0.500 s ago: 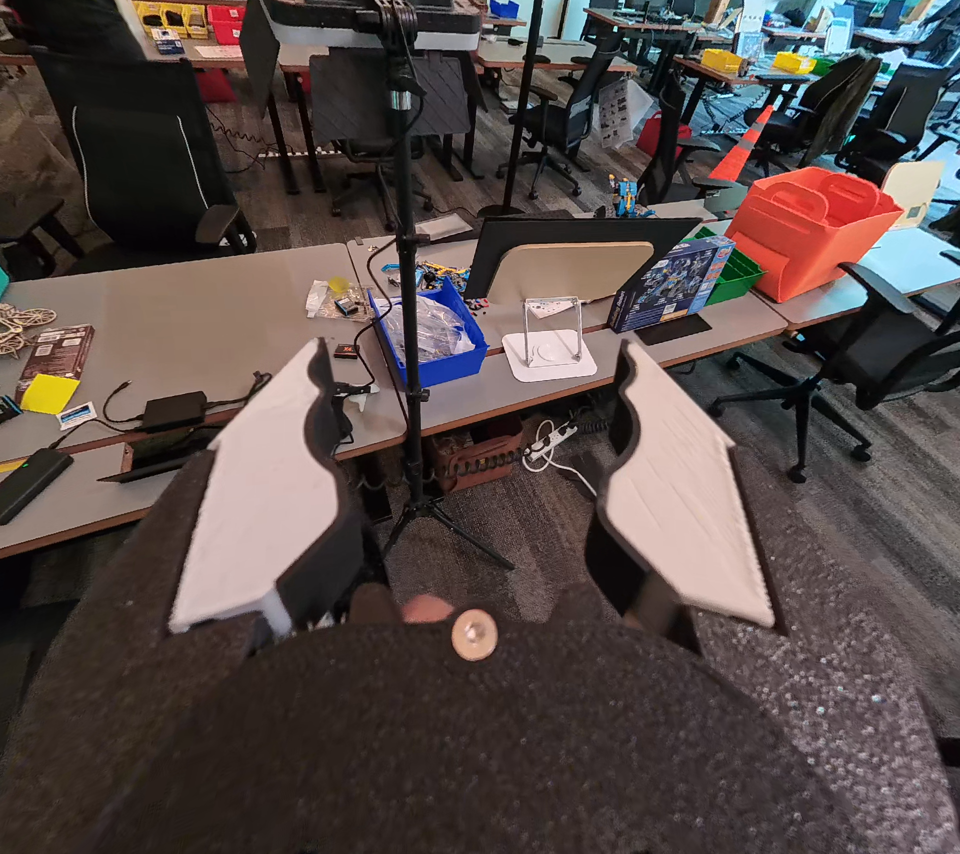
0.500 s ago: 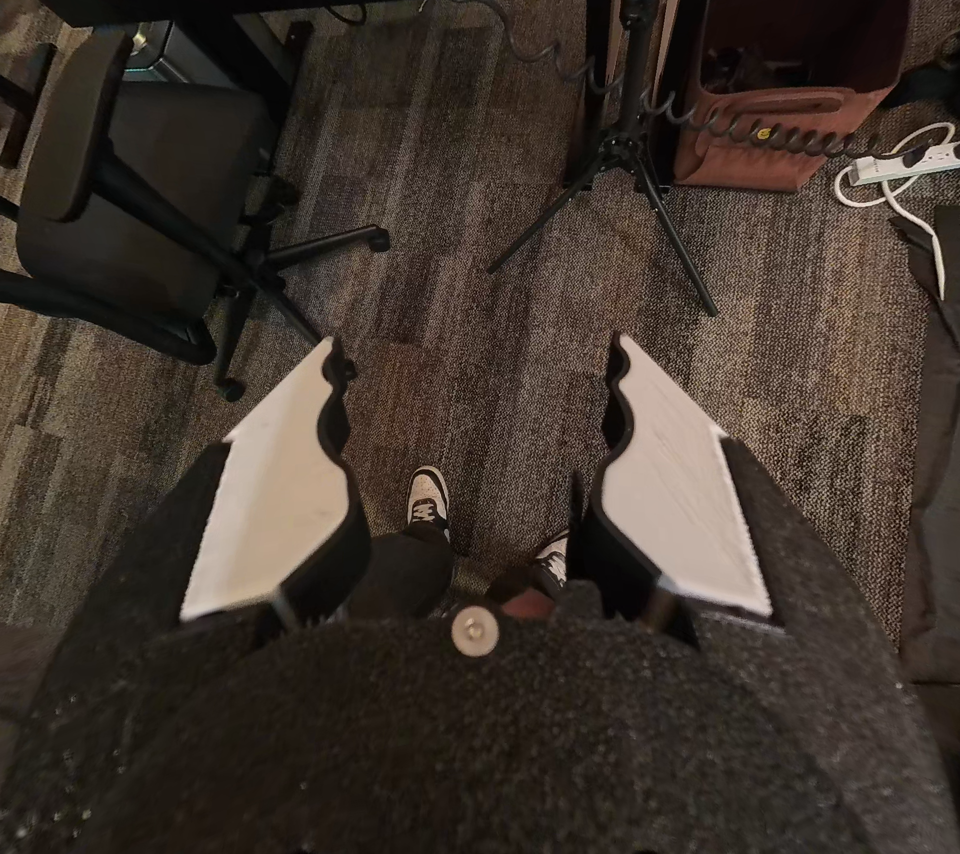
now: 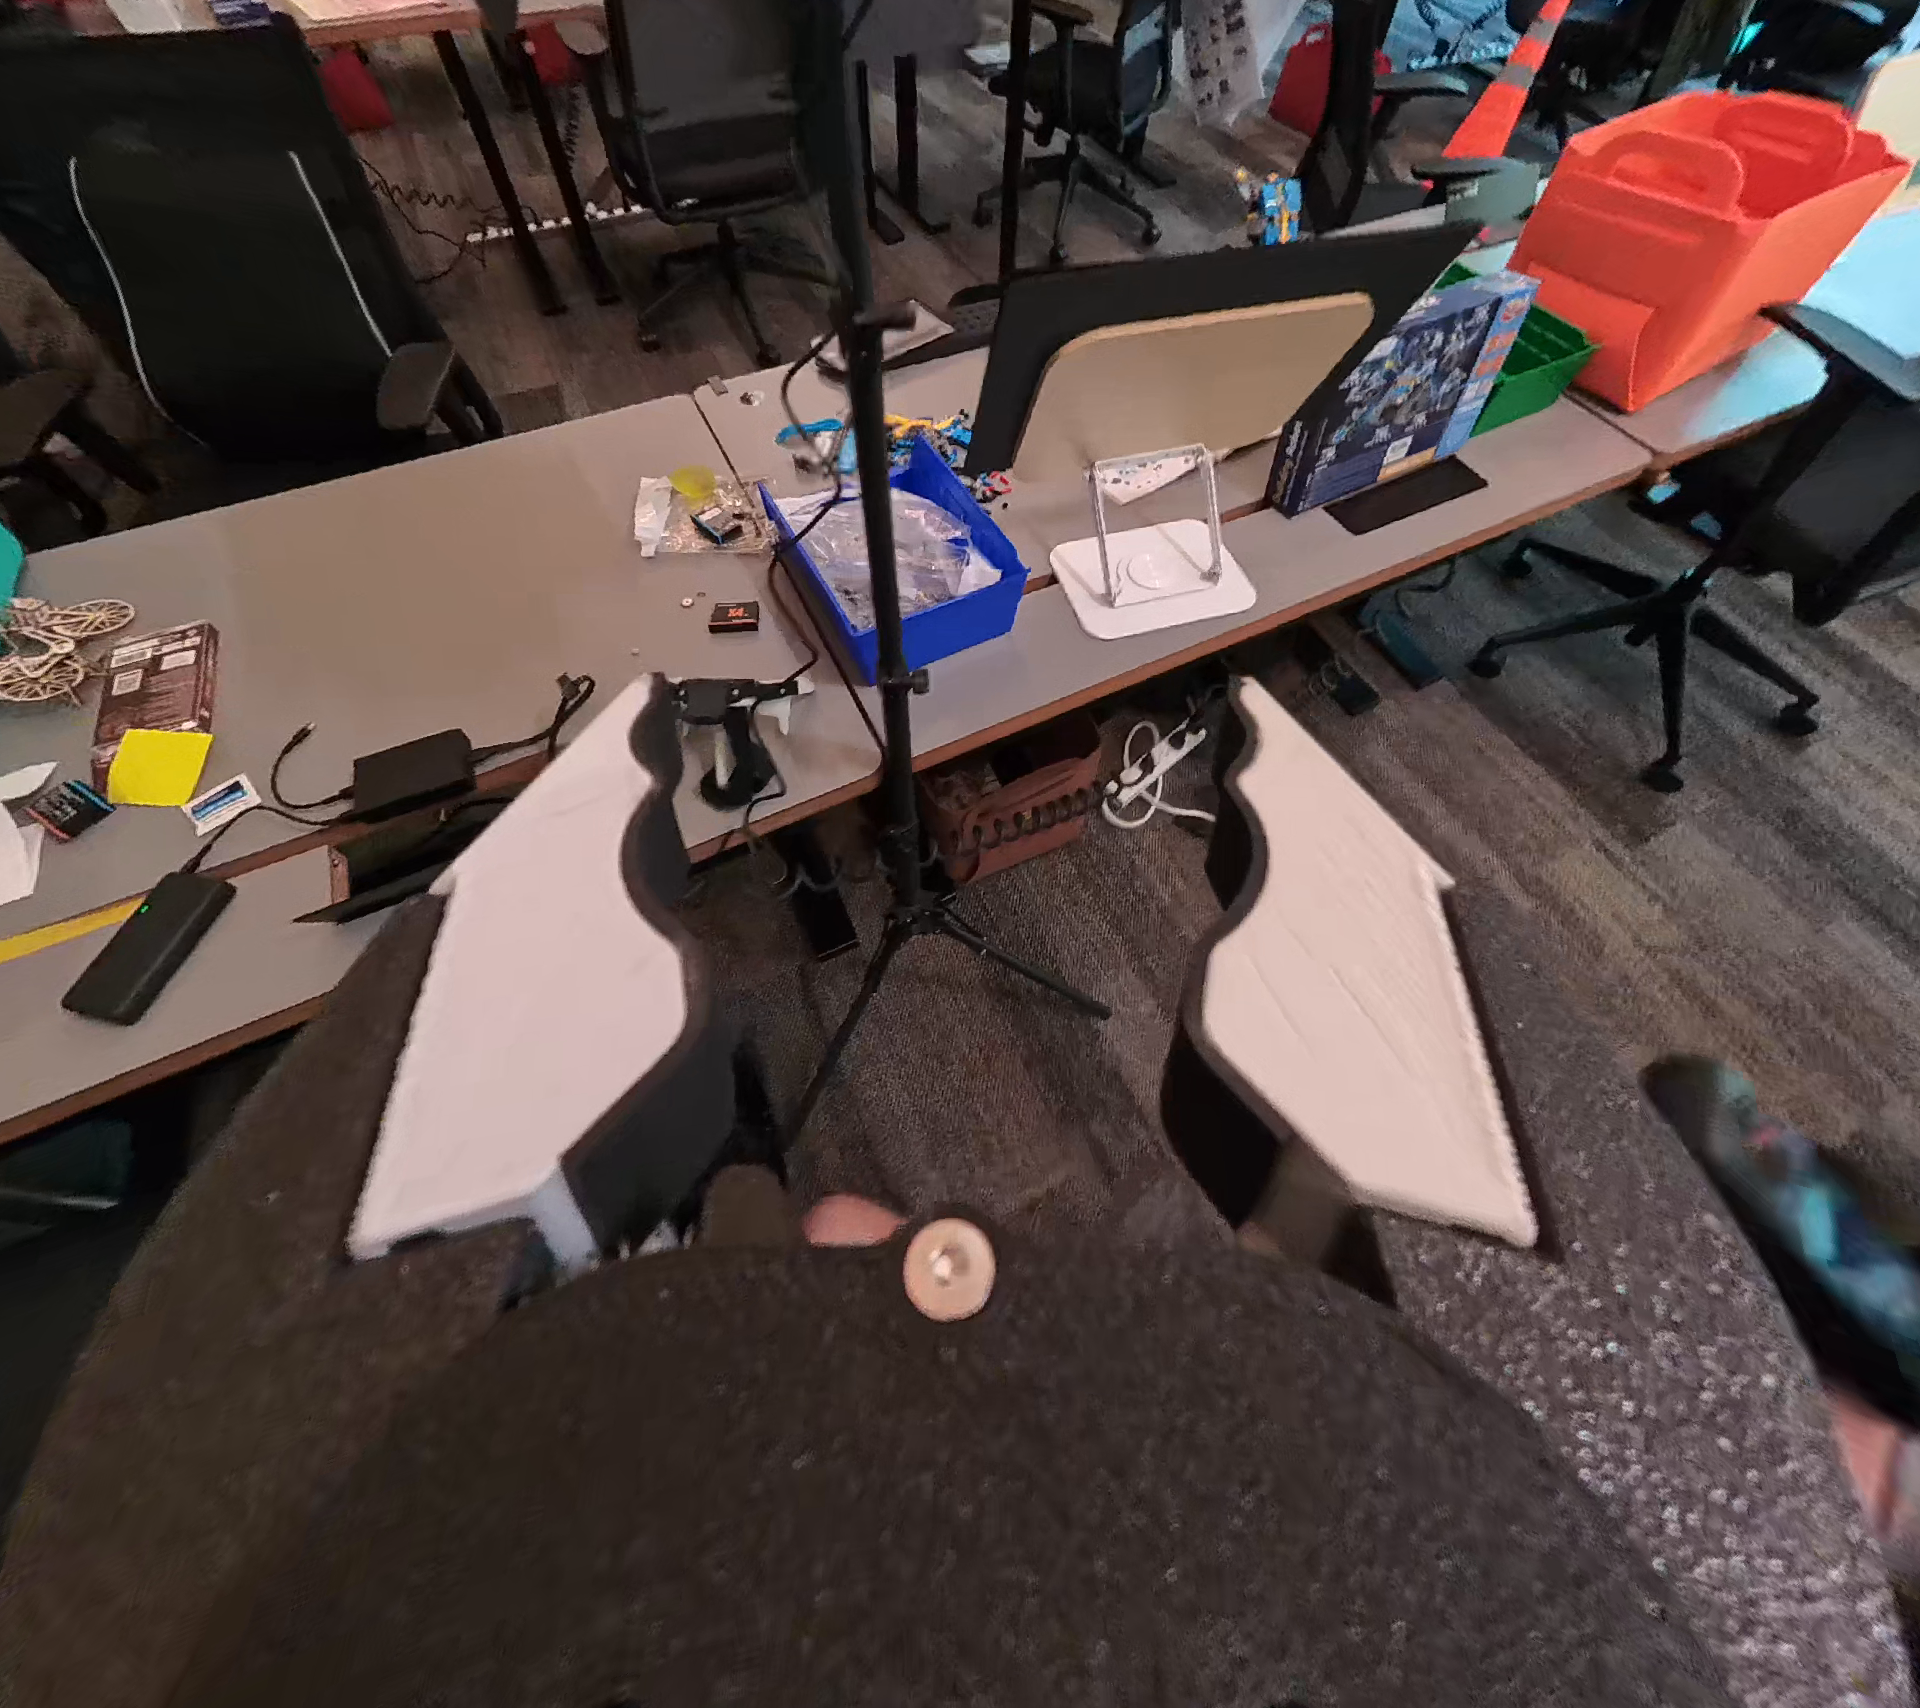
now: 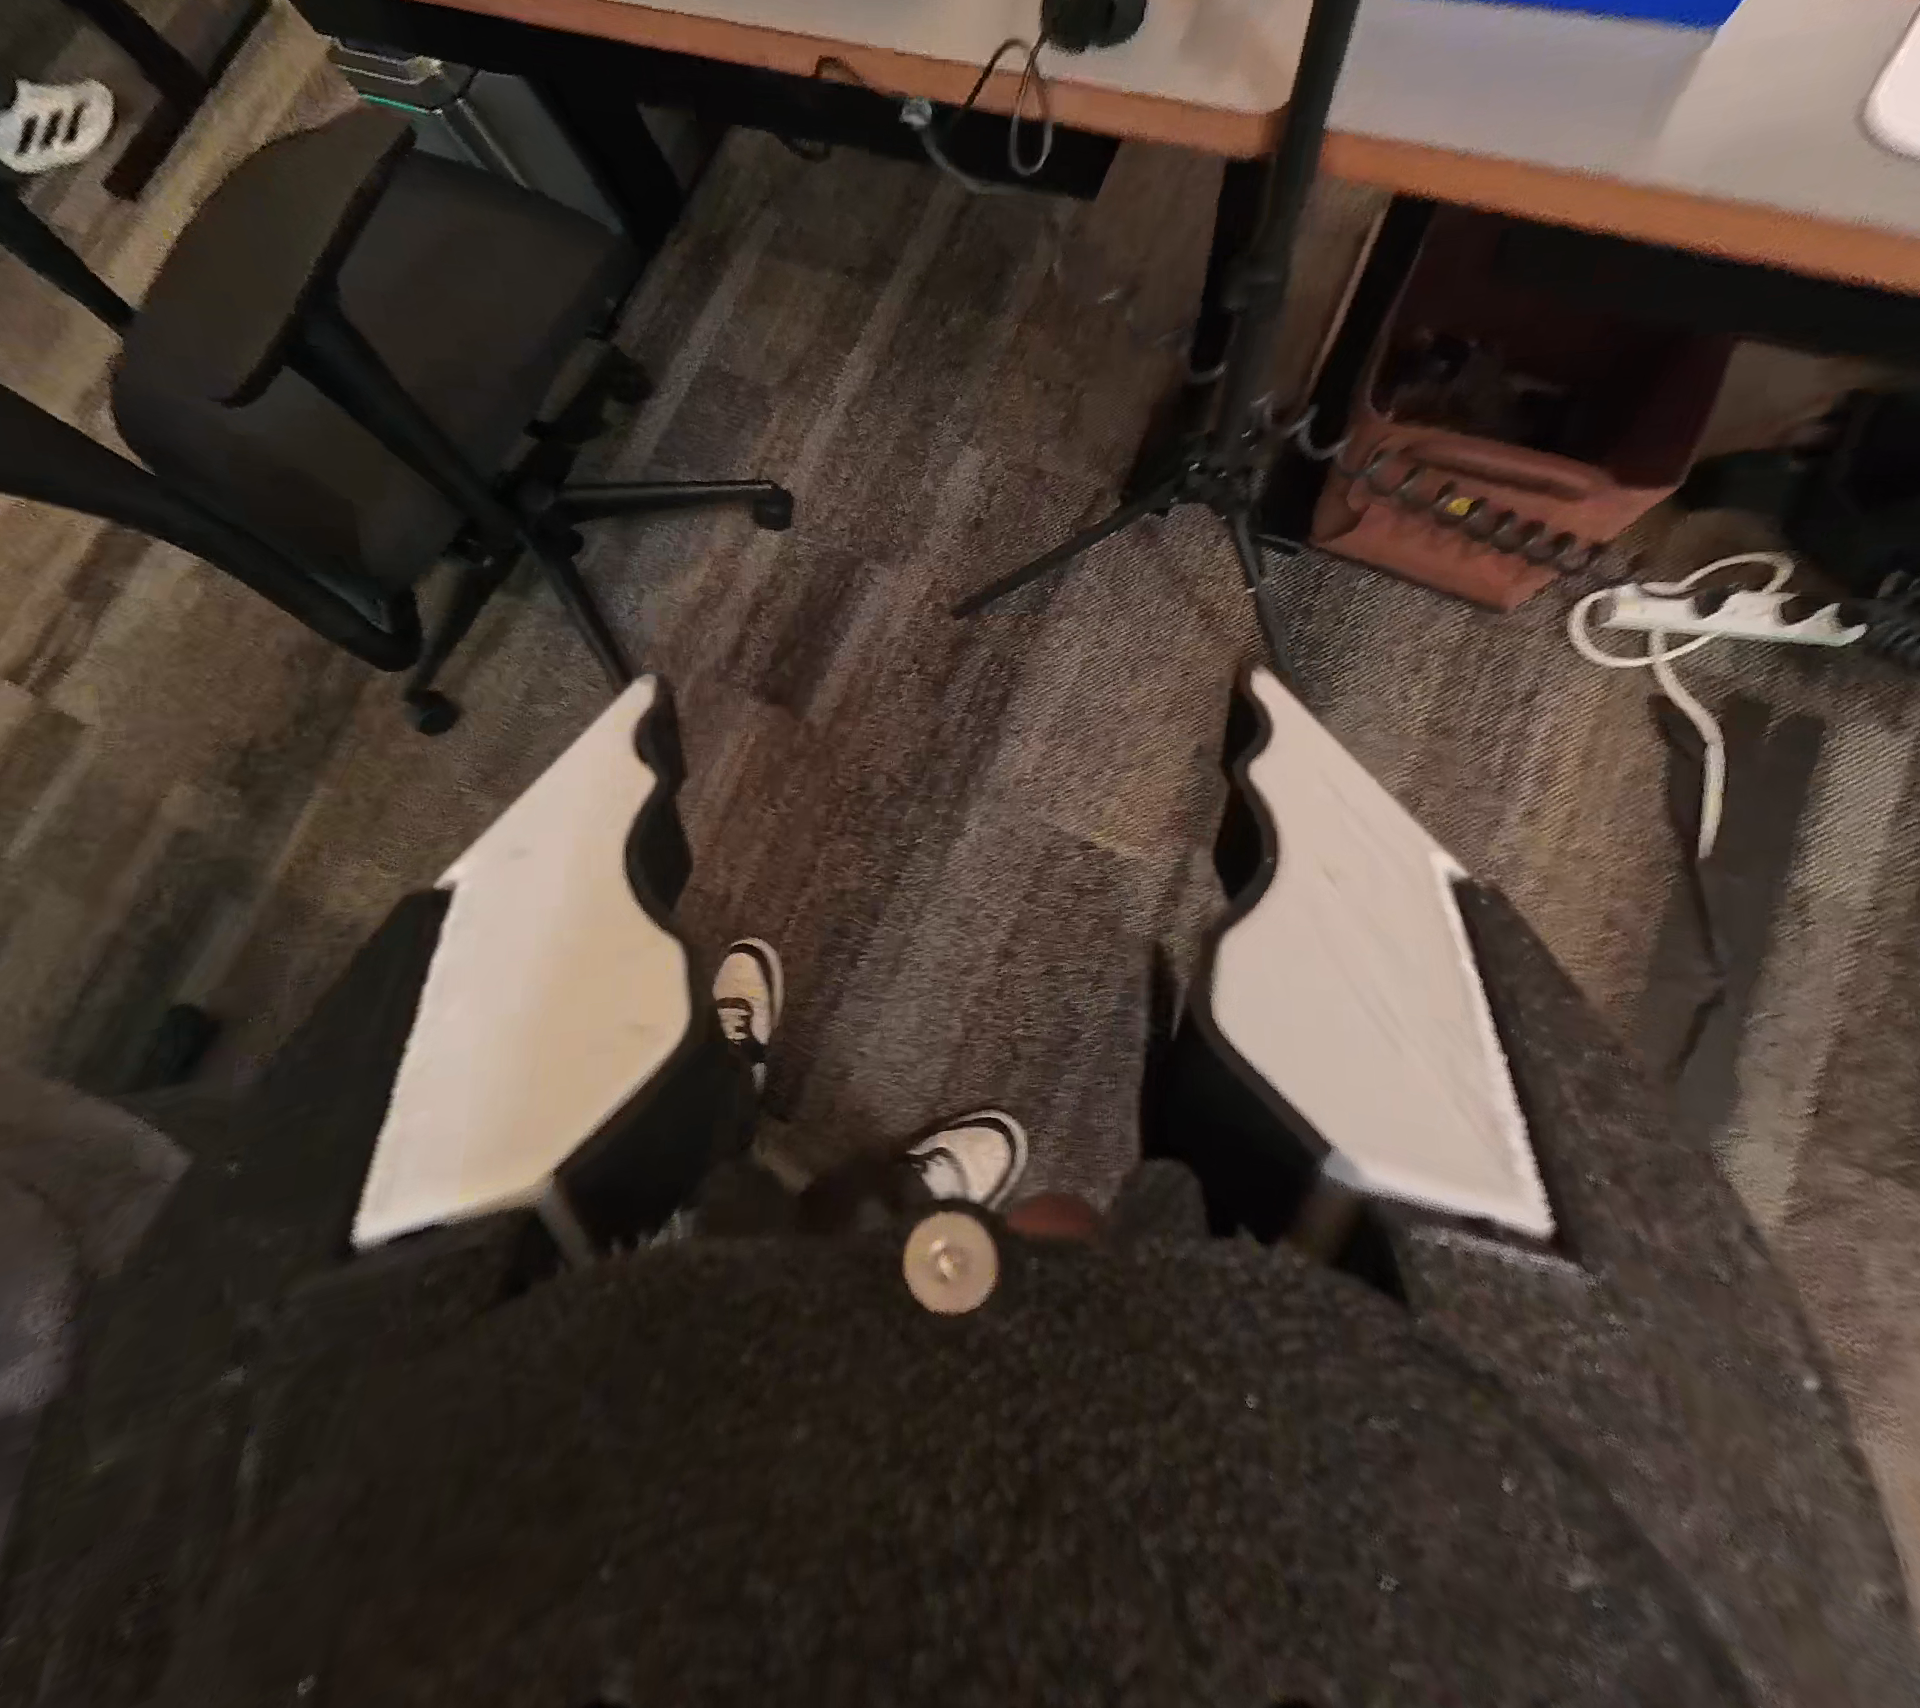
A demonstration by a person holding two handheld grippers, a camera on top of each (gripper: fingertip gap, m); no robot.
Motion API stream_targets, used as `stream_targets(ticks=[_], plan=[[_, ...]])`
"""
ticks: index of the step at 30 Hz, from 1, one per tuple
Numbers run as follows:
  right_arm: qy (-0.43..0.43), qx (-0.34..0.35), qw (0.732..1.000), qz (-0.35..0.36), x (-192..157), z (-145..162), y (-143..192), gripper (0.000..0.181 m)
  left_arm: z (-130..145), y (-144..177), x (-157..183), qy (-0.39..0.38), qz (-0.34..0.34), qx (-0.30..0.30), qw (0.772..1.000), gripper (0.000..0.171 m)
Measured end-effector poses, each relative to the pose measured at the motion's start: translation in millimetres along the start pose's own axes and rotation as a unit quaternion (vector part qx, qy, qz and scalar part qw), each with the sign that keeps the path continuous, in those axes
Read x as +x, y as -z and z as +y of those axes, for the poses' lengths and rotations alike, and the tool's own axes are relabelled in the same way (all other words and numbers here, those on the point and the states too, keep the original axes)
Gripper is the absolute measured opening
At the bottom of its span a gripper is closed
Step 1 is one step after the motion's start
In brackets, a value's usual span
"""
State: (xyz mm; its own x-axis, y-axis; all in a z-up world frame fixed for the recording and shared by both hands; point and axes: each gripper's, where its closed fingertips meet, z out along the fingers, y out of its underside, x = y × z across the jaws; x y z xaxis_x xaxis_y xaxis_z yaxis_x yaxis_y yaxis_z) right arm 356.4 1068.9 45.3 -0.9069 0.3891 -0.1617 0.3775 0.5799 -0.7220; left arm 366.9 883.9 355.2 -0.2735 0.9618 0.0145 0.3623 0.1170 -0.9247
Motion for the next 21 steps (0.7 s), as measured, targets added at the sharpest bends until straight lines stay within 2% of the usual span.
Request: stream_targets(ticks=[5,10,15,21], plan=[[0.025,-0.001,0.999,0.027,54,-35,37,0.104,35,3,-48,0.012,-0.016,-0.023,1.000,0.104],[0.043,0.007,0.998,0.035,76,-83,72,0.108,83,6,-96,-0.008,-0.045,-0.034,0.998,0.106],[0.048,0.037,0.998,0.029,78,-149,108,0.112,159,1,-96,0.007,0.016,-0.067,0.998,0.108],[0.072,0.054,0.996,-0.004,55,-223,137,0.115,240,-11,-55,0.000,0.082,-0.096,0.992,0.106]])
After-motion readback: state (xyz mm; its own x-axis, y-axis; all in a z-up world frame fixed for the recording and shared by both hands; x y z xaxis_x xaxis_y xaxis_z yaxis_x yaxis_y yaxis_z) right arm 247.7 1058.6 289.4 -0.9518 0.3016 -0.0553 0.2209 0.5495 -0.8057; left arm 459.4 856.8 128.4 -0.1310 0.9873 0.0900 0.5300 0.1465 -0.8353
